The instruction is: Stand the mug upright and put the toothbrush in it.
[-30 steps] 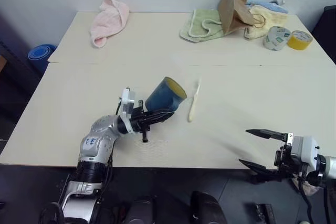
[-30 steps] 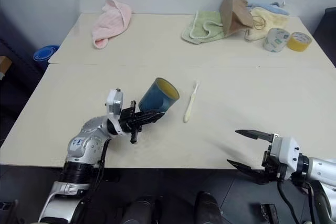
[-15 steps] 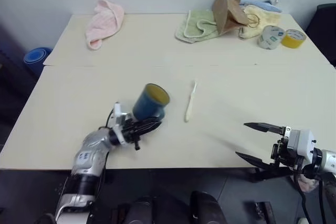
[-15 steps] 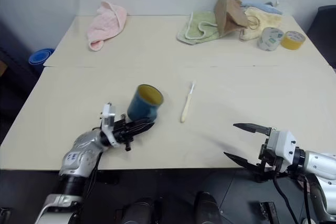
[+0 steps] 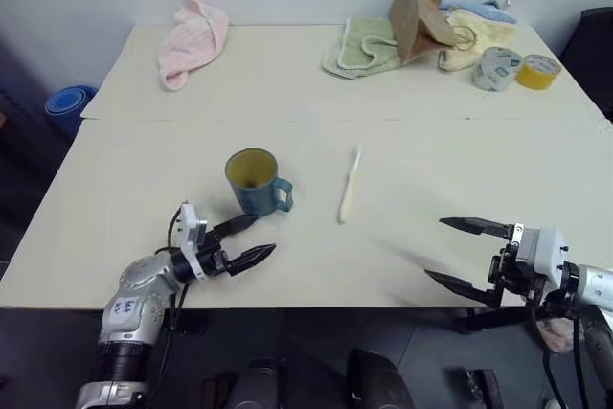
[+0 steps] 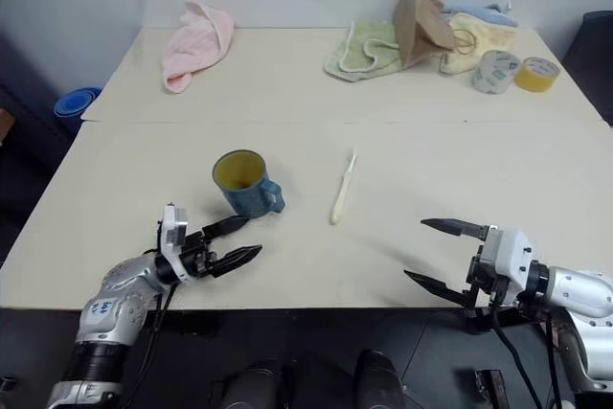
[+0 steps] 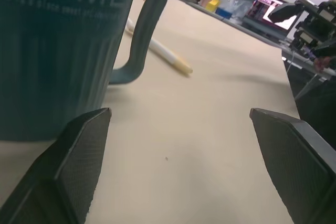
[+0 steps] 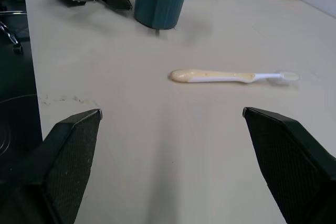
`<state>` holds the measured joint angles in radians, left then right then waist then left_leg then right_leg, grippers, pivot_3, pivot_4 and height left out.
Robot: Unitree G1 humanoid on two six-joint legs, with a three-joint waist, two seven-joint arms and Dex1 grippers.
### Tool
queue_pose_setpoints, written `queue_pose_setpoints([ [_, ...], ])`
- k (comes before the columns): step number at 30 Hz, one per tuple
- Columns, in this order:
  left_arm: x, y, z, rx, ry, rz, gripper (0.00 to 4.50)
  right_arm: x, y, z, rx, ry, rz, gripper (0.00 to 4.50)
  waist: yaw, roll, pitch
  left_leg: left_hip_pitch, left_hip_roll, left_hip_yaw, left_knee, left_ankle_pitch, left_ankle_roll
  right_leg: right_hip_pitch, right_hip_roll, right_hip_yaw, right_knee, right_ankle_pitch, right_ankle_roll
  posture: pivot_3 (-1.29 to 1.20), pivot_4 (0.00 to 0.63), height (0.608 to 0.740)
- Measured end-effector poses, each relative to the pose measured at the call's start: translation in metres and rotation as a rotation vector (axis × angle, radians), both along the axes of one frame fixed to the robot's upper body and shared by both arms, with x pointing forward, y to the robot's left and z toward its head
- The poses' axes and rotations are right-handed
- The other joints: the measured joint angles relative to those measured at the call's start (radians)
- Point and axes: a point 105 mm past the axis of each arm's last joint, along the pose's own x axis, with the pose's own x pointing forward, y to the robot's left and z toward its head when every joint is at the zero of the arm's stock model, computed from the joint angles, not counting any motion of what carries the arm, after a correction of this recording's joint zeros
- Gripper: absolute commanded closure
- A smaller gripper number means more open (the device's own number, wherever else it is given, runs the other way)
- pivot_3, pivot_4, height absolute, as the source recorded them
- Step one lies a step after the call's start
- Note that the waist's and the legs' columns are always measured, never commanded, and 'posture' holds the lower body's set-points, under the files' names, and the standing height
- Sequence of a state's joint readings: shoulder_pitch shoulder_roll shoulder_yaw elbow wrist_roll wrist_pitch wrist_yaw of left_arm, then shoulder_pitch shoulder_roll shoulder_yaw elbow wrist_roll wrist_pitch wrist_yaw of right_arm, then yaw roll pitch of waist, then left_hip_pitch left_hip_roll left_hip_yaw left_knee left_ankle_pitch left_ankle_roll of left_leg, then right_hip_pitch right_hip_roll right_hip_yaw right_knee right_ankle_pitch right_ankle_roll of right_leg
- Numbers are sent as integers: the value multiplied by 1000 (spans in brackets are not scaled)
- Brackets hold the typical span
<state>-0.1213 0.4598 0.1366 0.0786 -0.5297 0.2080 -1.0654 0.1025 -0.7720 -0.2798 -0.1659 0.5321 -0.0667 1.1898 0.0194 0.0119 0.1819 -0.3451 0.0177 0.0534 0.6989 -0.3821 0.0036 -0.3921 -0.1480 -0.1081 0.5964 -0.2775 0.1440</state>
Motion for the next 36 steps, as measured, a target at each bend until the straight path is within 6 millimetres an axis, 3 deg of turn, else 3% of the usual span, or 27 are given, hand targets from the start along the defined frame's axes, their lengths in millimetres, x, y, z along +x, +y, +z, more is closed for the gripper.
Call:
queue_pose_setpoints([
  [6,-26,45,16,173,-69,53,36,8,-9,-5,33,141,-111,0,1,0,0,-1,0,0,0,0,0,0,0,0,-1,-1,-1,0,150,740],
  [8,-34,56,25,228,-114,49,36,16,0,3,56,178,-150,0,2,0,0,-1,0,-1,0,0,0,-1,0,1,-2,0,-2,0,150,740],
  [10,-38,64,34,257,-148,49,36,36,17,18,88,222,-234,0,1,0,0,-2,1,-6,1,0,0,-2,-1,1,-2,0,-3,0,150,740],
  [13,-41,61,45,267,-191,19,36,65,49,40,134,294,-321,0,-6,0,0,-4,2,-8,1,-1,-2,-5,0,0,-1,0,-5,0,150,740],
  [15,-44,58,47,268,-189,6,36,81,67,41,104,367,-377,0,-14,0,0,-8,2,-8,1,-1,-2,-12,0,-1,4,0,-5,0,150,740],
  [20,-48,44,50,236,-198,-18,36,117,101,28,6,553,-513,0,-24,0,0,-15,0,-3,0,-1,-2,-21,-1,-2,14,0,-5,0,150,740],
  [27,-46,39,52,206,-217,34,36,161,138,13,-66,571,-596,0,-49,-1,0,-14,0,-1,1,-1,-2,-21,-1,-2,15,1,-5,0,150,740],
  [30,-48,40,47,199,-202,62,0,173,150,12,-92,548,-597,635,-60,-4,-2,-11,1,0,0,-1,-2,-20,0,-2,15,1,-5,0,150,740],
  [36,-54,41,45,209,-196,94,0,187,152,9,-137,534,-620,2702,-76,-10,-6,-9,3,0,0,0,-3,-18,1,-2,16,1,-5,0,150,740],
])
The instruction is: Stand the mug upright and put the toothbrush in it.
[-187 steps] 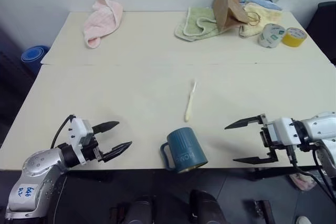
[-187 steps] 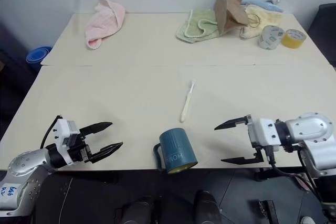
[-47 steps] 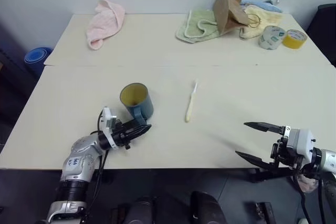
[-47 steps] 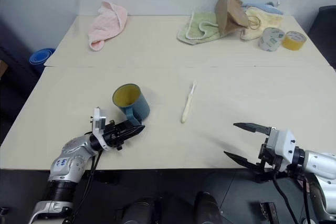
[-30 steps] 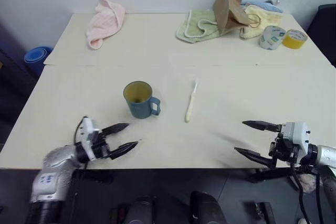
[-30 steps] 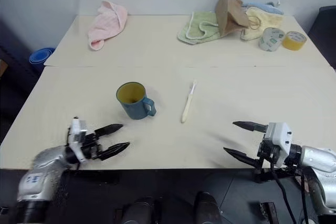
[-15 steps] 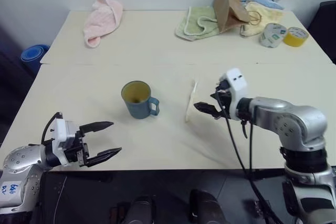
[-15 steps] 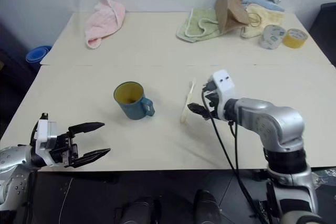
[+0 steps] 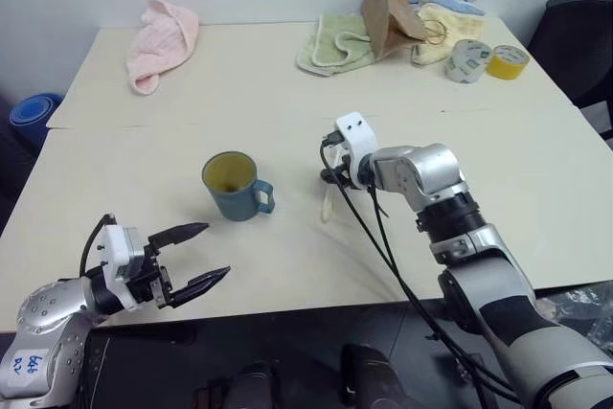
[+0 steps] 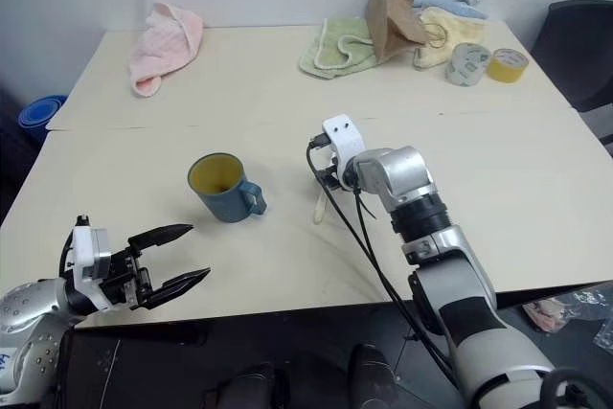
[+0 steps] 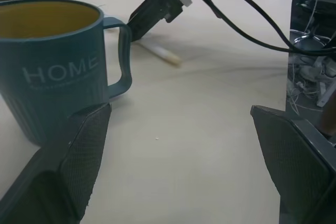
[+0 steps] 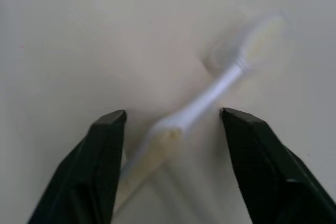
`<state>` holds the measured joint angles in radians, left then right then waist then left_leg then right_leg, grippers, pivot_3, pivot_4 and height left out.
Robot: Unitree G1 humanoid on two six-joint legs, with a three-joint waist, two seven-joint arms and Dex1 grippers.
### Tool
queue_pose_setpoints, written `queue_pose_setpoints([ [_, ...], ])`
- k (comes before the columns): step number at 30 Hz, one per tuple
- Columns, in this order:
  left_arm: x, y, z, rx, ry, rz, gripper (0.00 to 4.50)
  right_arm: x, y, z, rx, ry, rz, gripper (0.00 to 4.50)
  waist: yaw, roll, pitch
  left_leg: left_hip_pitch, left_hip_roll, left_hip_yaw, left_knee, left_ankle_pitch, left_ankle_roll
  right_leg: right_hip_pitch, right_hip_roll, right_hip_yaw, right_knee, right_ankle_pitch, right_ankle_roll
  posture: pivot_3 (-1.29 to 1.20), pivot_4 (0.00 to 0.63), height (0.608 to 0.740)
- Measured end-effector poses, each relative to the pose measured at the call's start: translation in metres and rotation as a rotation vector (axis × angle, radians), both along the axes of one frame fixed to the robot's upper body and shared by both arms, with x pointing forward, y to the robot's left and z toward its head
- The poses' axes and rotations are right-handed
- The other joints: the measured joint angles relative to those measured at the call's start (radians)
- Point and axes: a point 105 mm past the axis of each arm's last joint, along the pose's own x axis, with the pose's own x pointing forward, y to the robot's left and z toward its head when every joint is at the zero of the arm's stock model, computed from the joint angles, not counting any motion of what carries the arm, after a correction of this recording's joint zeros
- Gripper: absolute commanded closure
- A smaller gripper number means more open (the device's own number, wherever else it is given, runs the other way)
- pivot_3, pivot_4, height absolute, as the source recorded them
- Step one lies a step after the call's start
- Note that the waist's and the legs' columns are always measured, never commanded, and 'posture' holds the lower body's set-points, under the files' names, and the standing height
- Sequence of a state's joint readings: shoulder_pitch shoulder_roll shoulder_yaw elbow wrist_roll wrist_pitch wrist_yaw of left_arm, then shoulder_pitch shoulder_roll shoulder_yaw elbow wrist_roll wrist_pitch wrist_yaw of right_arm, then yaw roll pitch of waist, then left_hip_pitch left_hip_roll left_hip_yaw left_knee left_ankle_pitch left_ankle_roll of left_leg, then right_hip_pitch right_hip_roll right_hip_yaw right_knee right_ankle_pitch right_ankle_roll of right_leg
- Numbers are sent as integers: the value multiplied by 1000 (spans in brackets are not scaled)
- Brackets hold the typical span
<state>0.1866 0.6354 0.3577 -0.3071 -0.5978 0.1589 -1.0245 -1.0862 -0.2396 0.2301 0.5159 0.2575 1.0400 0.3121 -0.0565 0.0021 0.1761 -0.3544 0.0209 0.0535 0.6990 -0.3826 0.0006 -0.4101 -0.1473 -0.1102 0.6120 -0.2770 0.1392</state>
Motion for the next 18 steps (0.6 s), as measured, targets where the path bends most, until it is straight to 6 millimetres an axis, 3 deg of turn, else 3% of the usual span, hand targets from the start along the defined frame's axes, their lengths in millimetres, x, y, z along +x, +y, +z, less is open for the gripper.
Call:
queue_pose_setpoints([
  [5,-1,8,2,11,-12,38,0,3,-7,2,-5,16,21,4288,0,0,0,0,0,0,-1,0,0,0,0,0,0,0,0,0,150,740],
  [9,0,11,5,6,-23,63,0,3,-8,3,15,20,56,4345,0,0,0,-1,0,0,-1,0,0,-1,0,0,-1,0,0,0,150,740],
  [12,2,18,11,-46,-38,114,0,-4,6,9,149,-10,200,4345,1,0,0,-1,0,0,-2,0,0,-1,0,0,-2,0,0,0,150,740],
  [15,4,25,23,-170,-56,202,0,-33,50,70,559,-283,538,4345,-3,3,2,-2,1,0,-3,0,0,-4,0,0,-2,0,0,0,150,740],
  [16,4,26,27,-205,-66,225,0,-43,57,100,696,-399,603,4345,-3,3,2,-2,1,-1,-3,0,-1,-4,0,0,-2,0,0,0,150,740],
  [18,5,29,29,-234,-65,259,0,-64,67,142,868,-566,706,4345,-1,3,2,-2,1,-2,-3,0,-1,-3,0,-1,0,0,0,0,150,740],
])
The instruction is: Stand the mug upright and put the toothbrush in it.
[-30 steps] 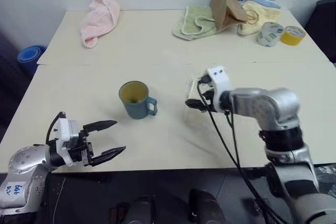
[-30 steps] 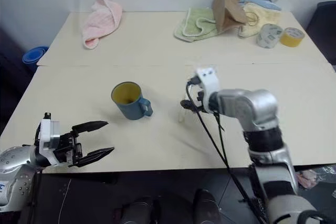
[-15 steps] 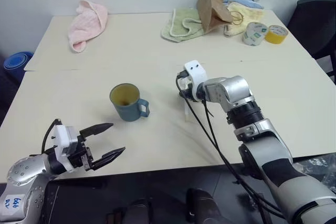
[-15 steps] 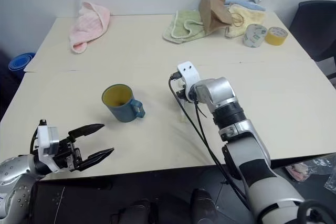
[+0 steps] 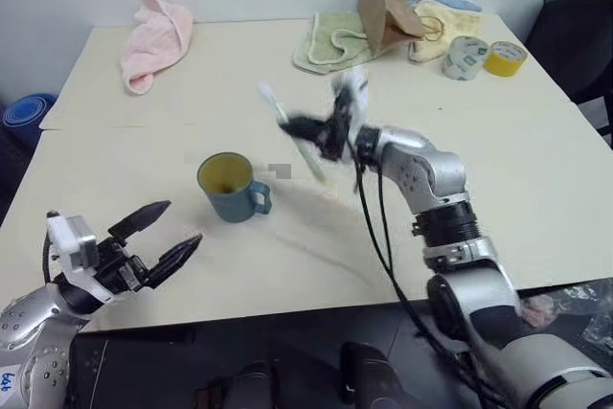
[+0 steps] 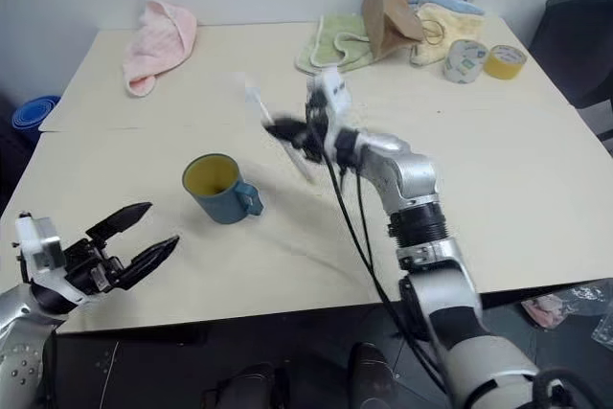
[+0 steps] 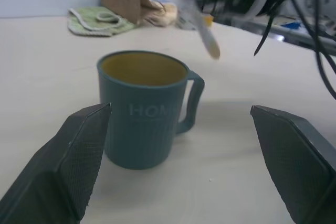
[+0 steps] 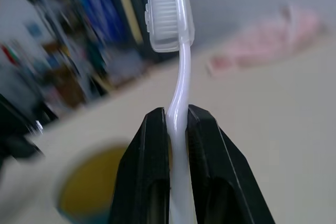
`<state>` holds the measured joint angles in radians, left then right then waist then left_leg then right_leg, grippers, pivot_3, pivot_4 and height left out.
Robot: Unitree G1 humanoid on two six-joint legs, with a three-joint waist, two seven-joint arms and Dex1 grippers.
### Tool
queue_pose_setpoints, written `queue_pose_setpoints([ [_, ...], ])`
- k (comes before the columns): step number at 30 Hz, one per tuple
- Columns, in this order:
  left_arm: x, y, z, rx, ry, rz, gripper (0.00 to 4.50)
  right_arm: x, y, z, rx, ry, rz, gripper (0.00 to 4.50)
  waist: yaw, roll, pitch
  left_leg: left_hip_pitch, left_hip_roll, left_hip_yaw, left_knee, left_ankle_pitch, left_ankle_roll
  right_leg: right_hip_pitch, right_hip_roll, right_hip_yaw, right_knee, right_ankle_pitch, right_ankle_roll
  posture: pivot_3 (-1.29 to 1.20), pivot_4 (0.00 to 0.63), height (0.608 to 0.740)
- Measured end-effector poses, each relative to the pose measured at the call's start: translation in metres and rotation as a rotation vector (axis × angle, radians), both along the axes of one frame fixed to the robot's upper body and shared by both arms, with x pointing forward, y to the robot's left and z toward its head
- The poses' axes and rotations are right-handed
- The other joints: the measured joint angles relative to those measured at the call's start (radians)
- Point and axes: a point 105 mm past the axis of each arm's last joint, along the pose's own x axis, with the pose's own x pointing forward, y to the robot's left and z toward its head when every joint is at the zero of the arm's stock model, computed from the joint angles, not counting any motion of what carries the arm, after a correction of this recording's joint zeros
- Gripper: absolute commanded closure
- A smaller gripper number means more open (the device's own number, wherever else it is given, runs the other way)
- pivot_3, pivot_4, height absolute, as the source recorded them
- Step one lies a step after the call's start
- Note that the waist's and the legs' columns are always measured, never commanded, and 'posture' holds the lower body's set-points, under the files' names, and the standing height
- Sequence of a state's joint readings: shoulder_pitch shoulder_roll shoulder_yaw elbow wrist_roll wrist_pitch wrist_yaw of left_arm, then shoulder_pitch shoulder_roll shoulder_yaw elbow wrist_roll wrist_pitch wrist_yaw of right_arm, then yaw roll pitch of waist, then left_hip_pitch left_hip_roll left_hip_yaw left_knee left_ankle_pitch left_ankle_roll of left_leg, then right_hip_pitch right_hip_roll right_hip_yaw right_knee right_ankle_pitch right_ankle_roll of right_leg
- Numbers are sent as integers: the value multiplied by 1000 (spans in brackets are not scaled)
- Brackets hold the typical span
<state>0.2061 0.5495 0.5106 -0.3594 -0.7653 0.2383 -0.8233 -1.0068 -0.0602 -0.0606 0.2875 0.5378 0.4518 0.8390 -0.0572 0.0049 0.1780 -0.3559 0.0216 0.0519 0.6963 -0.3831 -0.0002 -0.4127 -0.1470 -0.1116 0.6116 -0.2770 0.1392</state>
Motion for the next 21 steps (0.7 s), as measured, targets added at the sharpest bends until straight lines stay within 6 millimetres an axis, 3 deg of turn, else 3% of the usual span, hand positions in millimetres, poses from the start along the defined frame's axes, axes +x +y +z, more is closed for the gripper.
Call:
queue_pose_setpoints([
  [3,0,7,-1,-51,5,61,0,-26,13,26,179,-126,92,4345,3,0,0,0,-1,0,1,0,0,1,0,0,0,0,0,0,150,740],
  [7,3,10,0,-80,0,105,0,-47,49,28,254,-163,182,4345,1,0,0,1,0,0,1,0,-1,1,0,0,1,0,0,0,150,740],
  [9,4,11,-1,-90,0,118,0,-48,59,19,214,-190,179,4345,3,-1,0,1,-1,-1,1,0,-1,1,0,0,1,0,0,0,150,740],
  [17,3,12,-4,-75,5,131,0,-27,69,-32,114,-195,101,4345,-4,-1,-1,1,0,-1,0,0,-1,1,1,0,0,0,-1,0,150,740],
  [21,2,12,-4,-72,8,133,0,-20,68,-46,97,-176,85,2972,-4,-1,0,1,0,-1,0,0,-1,1,1,0,0,0,-1,0,150,740],
])
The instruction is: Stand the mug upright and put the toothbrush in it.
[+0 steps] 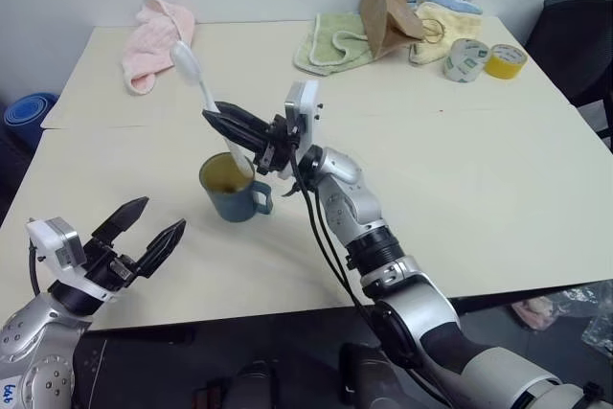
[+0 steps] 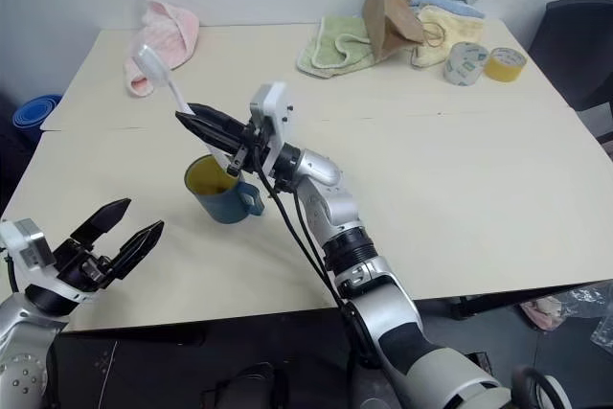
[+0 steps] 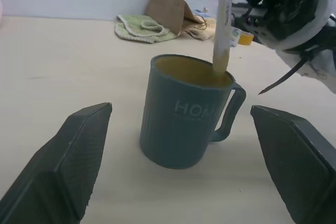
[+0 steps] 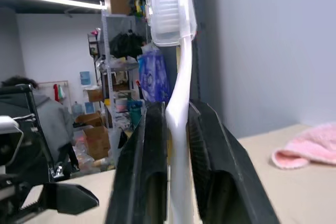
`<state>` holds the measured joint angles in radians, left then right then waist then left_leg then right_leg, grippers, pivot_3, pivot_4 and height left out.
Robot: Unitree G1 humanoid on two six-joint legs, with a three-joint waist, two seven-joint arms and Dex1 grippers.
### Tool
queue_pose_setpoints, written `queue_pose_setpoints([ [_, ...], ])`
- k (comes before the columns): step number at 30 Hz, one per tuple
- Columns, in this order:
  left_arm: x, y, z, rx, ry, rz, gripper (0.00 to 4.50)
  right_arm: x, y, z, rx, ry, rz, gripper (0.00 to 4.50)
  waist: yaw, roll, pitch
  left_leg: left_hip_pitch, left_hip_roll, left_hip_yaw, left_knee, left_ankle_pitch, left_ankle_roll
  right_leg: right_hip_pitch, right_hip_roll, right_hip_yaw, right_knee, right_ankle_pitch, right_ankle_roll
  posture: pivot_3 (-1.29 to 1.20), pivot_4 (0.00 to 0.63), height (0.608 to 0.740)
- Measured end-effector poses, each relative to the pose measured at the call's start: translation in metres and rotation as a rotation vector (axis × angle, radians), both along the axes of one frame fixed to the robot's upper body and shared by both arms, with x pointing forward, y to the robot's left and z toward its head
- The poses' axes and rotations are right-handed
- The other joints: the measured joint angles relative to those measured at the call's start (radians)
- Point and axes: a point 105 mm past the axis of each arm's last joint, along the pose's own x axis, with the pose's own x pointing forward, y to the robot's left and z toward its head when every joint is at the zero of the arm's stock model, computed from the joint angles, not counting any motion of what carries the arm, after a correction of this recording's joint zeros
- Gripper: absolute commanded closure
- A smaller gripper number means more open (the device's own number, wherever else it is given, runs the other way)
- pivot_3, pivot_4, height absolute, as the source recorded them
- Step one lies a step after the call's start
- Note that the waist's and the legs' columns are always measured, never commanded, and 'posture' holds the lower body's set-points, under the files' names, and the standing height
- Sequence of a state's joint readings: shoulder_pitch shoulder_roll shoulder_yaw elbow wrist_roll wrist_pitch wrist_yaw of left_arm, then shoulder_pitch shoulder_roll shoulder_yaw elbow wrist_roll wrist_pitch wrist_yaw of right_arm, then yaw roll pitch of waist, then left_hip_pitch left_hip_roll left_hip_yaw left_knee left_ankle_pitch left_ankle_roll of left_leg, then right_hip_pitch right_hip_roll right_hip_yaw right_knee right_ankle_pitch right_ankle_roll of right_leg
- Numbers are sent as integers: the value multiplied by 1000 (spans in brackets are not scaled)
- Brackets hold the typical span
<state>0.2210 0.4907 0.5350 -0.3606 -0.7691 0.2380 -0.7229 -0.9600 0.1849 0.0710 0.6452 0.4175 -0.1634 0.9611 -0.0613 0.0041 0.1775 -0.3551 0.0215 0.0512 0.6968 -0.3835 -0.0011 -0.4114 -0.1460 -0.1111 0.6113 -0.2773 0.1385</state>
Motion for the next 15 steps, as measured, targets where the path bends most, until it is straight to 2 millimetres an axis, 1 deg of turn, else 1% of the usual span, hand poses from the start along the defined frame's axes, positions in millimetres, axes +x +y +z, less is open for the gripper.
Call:
queue_pose_setpoints([
  [6,0,1,-1,4,4,-7,0,-3,-1,0,4,-32,18,878,1,0,0,0,0,0,0,0,0,0,0,0,0,0,0,0,150,740],
  [7,0,1,-1,7,6,-9,0,-3,-2,0,3,-33,20,623,1,0,0,0,0,0,0,0,0,0,0,0,0,0,0,0,150,740],
  [8,-1,1,-2,28,11,-23,0,-2,-7,0,-3,-39,17,182,3,0,0,0,0,0,0,0,0,0,0,0,0,0,0,0,150,740],
  [9,-1,0,-3,52,18,-33,0,-2,-11,0,-10,-48,18,10,4,0,0,0,0,-1,0,0,0,0,0,0,0,0,0,0,150,740],
  [10,-2,0,-3,74,21,-42,0,-2,-16,1,-21,-61,14,10,7,0,0,0,0,-1,0,0,0,0,0,0,0,0,0,0,150,740],
  [11,-3,1,-6,113,37,-51,0,1,-29,0,-49,-84,-4,10,11,0,0,0,-1,-1,1,0,0,1,-1,0,0,0,0,0,150,740],
  [13,-6,2,-14,208,77,-75,0,8,-73,-7,-141,-139,-77,10,23,0,0,0,-2,-1,0,-1,1,2,-2,0,-2,0,0,0,150,740],
  [15,-9,4,-22,275,111,-97,0,10,-111,-19,-243,-158,-125,10,32,0,0,-1,-2,-1,0,-1,1,1,-1,0,-4,0,0,0,150,740],
])
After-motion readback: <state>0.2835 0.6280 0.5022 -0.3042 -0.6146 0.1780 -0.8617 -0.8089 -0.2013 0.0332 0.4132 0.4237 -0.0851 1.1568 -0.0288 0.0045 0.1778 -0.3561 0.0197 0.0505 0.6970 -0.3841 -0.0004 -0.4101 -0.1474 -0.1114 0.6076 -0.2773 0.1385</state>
